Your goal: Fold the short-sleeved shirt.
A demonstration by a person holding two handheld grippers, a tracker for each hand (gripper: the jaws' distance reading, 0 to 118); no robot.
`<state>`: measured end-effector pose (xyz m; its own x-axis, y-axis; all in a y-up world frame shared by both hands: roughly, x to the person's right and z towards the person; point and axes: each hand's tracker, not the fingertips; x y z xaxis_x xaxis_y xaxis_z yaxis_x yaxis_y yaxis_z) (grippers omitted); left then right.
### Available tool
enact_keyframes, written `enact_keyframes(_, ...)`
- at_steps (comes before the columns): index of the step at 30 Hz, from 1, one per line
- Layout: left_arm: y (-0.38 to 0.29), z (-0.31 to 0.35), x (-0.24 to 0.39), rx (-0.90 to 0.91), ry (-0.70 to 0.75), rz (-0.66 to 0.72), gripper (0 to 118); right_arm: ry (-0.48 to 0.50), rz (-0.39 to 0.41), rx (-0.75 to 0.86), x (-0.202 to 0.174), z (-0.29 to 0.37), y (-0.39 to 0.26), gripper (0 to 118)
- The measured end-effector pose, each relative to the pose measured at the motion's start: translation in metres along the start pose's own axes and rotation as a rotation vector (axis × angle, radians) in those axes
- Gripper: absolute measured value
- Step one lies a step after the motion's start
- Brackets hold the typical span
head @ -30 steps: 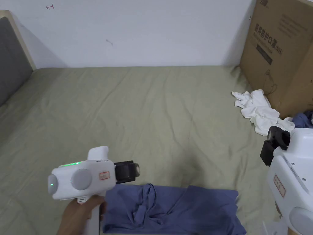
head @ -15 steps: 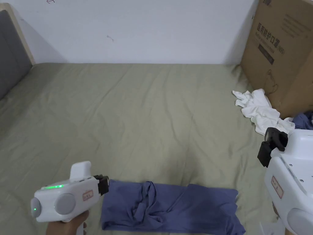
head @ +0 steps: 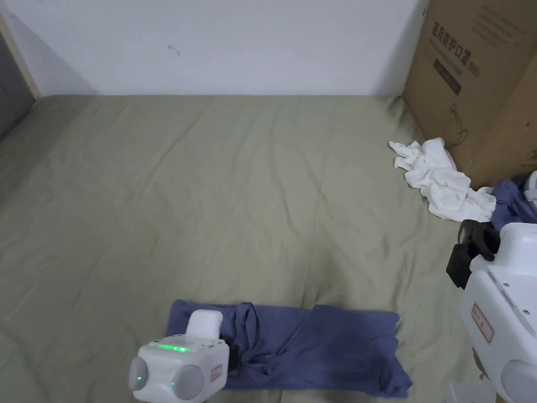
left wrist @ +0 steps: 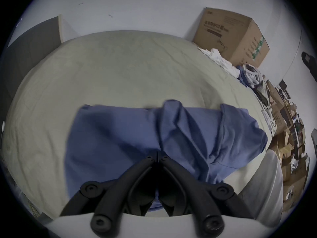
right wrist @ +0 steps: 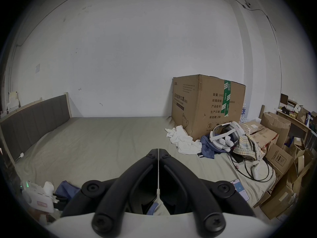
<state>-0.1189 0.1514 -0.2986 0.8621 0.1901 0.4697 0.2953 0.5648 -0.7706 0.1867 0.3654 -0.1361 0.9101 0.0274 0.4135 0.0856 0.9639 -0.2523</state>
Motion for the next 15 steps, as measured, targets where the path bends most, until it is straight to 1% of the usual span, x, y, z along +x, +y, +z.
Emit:
enact_keyframes(1,-0.001,-0.003,0.009,-0.009,-0.011,-0.019,5,-0.003,0.003,-0.005,0.001,0.000,-0.001,3)
enact_keyframes(5,0.002,-0.011,0.029,-0.011,-0.012,-0.018,5,-0.011,0.005,-0.013,0.005,0.000,-0.001,3)
enact_keyframes(11,0.011,-0.012,0.041,0.008,-0.071,0.004,5,-0.024,-0.004,-0.003,0.010,0.002,0.001,3)
enact_keyframes(15,0.015,-0.012,0.043,-0.003,-0.072,-0.014,5,-0.022,-0.001,-0.004,0.009,0.004,0.002,3)
